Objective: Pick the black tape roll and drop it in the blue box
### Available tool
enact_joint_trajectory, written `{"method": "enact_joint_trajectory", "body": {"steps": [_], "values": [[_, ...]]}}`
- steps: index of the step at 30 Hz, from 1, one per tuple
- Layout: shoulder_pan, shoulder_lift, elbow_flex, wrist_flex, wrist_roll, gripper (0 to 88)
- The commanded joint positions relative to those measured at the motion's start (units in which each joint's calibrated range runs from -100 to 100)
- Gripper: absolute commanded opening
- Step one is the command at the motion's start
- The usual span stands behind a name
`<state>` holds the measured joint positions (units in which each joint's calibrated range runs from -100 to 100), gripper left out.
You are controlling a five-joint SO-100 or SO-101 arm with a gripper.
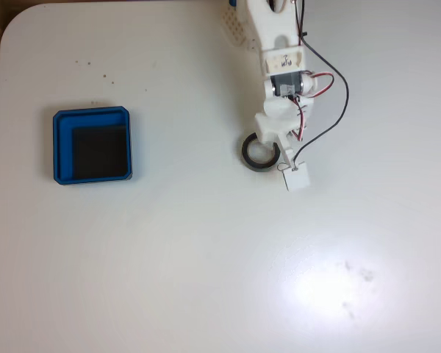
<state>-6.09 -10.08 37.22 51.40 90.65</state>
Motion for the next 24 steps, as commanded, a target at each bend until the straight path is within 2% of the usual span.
{"method": "enact_joint_trajectory", "body": {"steps": [1, 5, 11, 14, 21, 24], "values": [[3.89, -9.32, -4.16, 0.09, -0.02, 0.6], [10.53, -10.91, -13.77, 6.28, 0.33, 0.6], [24.21, -6.40, -39.83, 28.88, 0.41, 0.6], [32.22, 0.54, -52.49, 36.89, 0.41, 0.6], [43.65, 23.20, -84.93, 38.95, 0.41, 0.6], [46.98, 31.31, -93.73, 38.95, 0.41, 0.6]]}}
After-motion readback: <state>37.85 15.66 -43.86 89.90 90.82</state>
